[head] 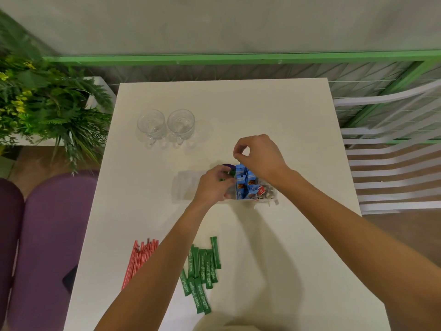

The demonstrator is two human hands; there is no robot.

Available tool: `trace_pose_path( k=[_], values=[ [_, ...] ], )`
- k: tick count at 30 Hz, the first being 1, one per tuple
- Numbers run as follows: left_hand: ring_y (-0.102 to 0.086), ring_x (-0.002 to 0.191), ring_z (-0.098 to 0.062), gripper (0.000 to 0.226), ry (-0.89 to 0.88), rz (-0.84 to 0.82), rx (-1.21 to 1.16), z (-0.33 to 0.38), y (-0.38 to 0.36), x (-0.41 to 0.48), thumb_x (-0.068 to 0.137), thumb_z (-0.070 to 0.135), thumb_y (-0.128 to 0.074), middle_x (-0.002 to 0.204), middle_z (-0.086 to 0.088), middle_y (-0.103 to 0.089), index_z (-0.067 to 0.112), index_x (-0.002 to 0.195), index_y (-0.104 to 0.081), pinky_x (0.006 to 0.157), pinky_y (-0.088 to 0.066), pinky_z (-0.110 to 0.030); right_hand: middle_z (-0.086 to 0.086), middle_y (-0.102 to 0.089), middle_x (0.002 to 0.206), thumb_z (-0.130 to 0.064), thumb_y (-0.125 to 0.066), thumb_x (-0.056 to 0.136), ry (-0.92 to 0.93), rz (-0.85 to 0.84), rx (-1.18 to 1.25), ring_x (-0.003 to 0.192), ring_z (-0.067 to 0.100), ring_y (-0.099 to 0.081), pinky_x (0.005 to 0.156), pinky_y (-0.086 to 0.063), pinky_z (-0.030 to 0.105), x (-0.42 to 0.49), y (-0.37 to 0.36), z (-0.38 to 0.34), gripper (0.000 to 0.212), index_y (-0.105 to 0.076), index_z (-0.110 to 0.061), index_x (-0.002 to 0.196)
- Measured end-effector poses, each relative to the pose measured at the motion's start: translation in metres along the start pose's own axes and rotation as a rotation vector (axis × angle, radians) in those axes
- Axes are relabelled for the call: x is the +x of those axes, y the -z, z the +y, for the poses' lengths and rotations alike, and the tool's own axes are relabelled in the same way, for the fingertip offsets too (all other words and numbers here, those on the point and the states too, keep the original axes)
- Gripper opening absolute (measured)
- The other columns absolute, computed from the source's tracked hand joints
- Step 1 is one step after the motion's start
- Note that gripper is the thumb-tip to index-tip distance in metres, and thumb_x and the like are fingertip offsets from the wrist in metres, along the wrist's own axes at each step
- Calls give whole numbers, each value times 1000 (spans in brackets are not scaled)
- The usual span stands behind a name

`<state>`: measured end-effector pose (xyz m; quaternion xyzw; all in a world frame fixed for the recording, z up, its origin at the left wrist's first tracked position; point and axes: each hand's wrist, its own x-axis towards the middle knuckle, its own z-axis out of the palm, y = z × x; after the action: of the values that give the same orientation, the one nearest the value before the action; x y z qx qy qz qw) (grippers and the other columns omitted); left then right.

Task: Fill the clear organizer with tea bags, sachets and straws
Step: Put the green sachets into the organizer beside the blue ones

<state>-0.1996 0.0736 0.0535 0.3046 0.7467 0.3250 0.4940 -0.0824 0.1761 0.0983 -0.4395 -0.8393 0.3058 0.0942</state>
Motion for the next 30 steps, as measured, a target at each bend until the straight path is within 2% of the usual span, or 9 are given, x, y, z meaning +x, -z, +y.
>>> trace_pose_path(
  k=[3, 9, 12, 14, 17, 21, 25, 27, 30],
  values=[
    [-62, 53, -15, 29, -30, 63, -56, -5, 3, -6, 88, 9, -65, 102, 1, -67, 18, 115, -59, 40, -45, -17, -11, -70, 87, -16, -61, 86, -8, 49, 108, 61, 6, -57, 69, -54, 31, -15, 6, 0, 11, -71, -21, 85],
    [-67, 60, -15, 17, -55, 125, -138, -30, 20, -33, 88, 15, -67, 93, 1, -69, 18, 105, -66, 49, -48, -23, -7, -67, 80, -6, -64, 86, 62, 160, 336, 68, 8, -58, 63, -41, 9, -65, 13, -6, 10, -70, -13, 83],
    [-68, 61, -15, 18, -37, 132, -130, -54, 29, -59, 89, 4, -61, 88, -1, -73, 16, 100, -69, 51, -49, -23, -10, -64, 70, -6, -66, 86, 66, 119, 445, 60, 9, -55, 60, -43, 15, -98, -4, -5, 9, -71, -12, 81],
    [-67, 61, -15, 23, -1, 145, -104, -75, 34, -76, 87, -2, -58, 83, -1, -74, 16, 96, -70, 53, -50, -26, -12, -62, 64, -14, -67, 88, 7, -3, 453, 56, 10, -56, 59, -49, 24, -117, -28, 1, 10, -71, -19, 80],
    [-67, 58, -15, 22, 35, 153, -44, -111, 37, -101, 88, -3, -60, 79, -6, -73, 16, 92, -70, 58, -55, -33, -13, -63, 63, -25, -65, 89, -97, -211, 362, 57, 8, -57, 65, -54, 35, -140, -71, 9, 13, -71, -21, 79],
    [-65, 51, -8, 14, 48, 157, 138, -145, 33, -123, 87, 5, -68, 79, -3, -70, 18, 90, -71, 51, -51, -18, -2, -70, 80, -34, -62, 88, -192, -415, 151, 75, 16, -63, 74, -54, 35, -154, -118, 6, 16, -71, -21, 89],
    [-64, 52, -14, 19, 60, 173, 231, -164, 28, -131, 85, 6, -68, 80, 3, -68, 25, 86, -69, 51, -52, -26, 4, -64, 100, -46, -59, 88, -222, -475, -60, 93, 24, -62, 77, -50, 34, -143, -144, -7, 32, -60, -19, 106],
    [-64, 55, -16, 19, 77, 204, 265, -169, 28, -130, 85, 7, -68, 81, 4, -66, 26, 89, -66, 50, -51, -27, 7, -62, 104, -49, -57, 89, -196, -485, -171, 96, 27, -61, 77, -49, 36, -136, -151, -12, 40, -56, -15, 111],
    [-63, 60, -15, 19, 82, 226, 334, -172, 29, -128, 85, 14, -69, 82, 5, -63, 24, 100, -64, 54, -50, -27, 7, -62, 105, -45, -59, 89, -178, -485, -232, 93, 27, -61, 70, -44, 34, -133, -160, -16, 38, -52, -14, 110]
  ],
)
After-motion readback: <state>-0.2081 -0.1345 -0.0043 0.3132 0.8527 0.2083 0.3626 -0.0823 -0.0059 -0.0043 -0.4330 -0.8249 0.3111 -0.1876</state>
